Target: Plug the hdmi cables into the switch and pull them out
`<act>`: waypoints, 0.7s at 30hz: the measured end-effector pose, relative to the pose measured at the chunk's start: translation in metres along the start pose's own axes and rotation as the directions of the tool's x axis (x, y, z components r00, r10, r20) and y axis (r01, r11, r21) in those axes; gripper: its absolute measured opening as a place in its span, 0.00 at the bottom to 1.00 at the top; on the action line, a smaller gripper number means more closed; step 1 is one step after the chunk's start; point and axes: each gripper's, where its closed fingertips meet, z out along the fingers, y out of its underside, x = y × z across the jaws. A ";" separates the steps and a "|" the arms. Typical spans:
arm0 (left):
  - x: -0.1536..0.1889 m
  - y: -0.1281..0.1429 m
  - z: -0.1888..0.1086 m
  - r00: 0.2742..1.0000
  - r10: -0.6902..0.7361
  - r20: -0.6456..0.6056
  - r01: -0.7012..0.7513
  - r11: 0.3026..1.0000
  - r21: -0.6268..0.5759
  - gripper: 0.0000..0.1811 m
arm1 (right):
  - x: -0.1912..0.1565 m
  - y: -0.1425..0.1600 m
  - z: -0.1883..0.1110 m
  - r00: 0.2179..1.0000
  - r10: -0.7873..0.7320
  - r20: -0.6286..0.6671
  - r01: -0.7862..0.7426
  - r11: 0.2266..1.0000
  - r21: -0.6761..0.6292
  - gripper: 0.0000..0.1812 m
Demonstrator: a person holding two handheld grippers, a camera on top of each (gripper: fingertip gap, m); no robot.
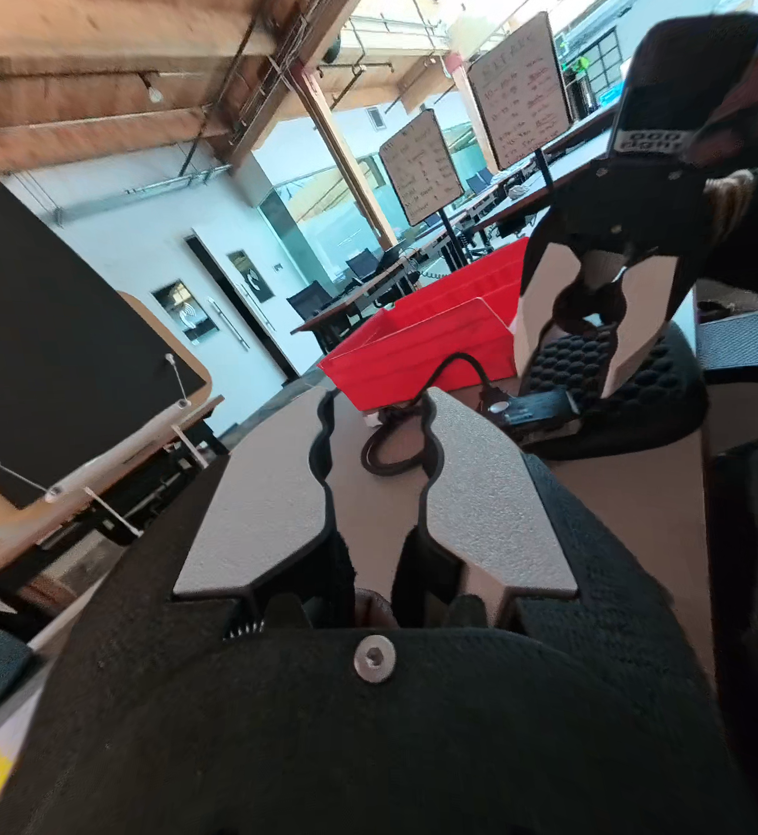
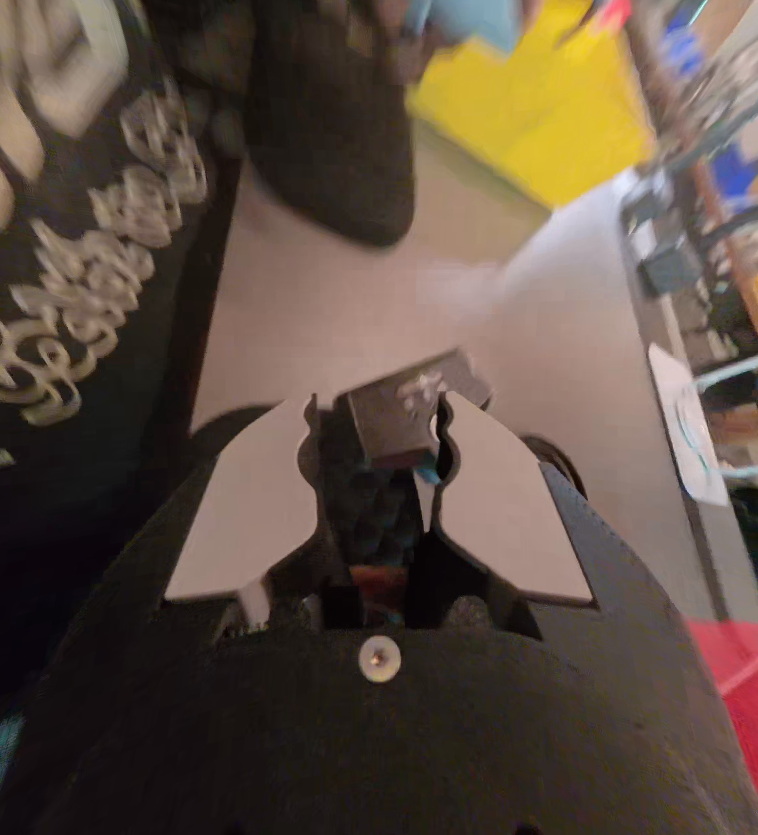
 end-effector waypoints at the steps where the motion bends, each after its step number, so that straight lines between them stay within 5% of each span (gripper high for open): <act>1: -0.003 -0.001 -0.001 1.000 -0.015 0.012 0.015 1.000 0.000 0.20 | 0.007 -0.016 -0.006 0.998 0.053 -0.019 -0.050 0.989 0.143 0.32; 3: -0.012 -0.002 -0.005 0.998 -0.035 0.050 0.035 0.999 -0.001 0.20 | 0.031 -0.050 -0.027 0.977 0.197 -0.084 -0.131 0.862 0.490 0.40; 5: -0.024 -0.003 -0.010 0.994 -0.052 0.094 0.054 0.998 -0.017 0.20 | 0.061 -0.070 -0.061 0.919 0.372 -0.132 -0.129 0.598 0.791 0.44; 7: -0.039 -0.002 -0.020 0.989 -0.037 0.145 0.046 0.997 -0.059 0.20 | 0.081 -0.065 -0.082 0.855 0.501 -0.136 -0.111 0.434 0.894 0.42; 11: -0.108 -0.004 -0.061 0.950 0.131 0.283 -0.048 0.958 -0.282 0.20 | 0.090 -0.056 -0.092 0.815 0.507 -0.282 -0.005 0.492 0.870 0.44; 14: -0.163 0.011 -0.101 0.926 0.274 0.260 -0.086 0.823 -0.562 0.24 | 0.091 -0.054 -0.090 0.812 0.514 -0.277 -0.014 0.492 0.870 0.43; 19: -0.226 0.122 -0.158 0.959 0.272 0.074 -0.049 0.421 -0.906 0.31 | 0.090 -0.054 -0.085 0.820 0.503 -0.275 -0.021 0.506 0.863 0.43; 21: -0.247 0.161 -0.167 0.970 0.233 0.072 -0.015 0.352 -0.936 0.30 | 0.090 -0.053 -0.086 0.815 0.504 -0.286 -0.012 0.508 0.861 0.43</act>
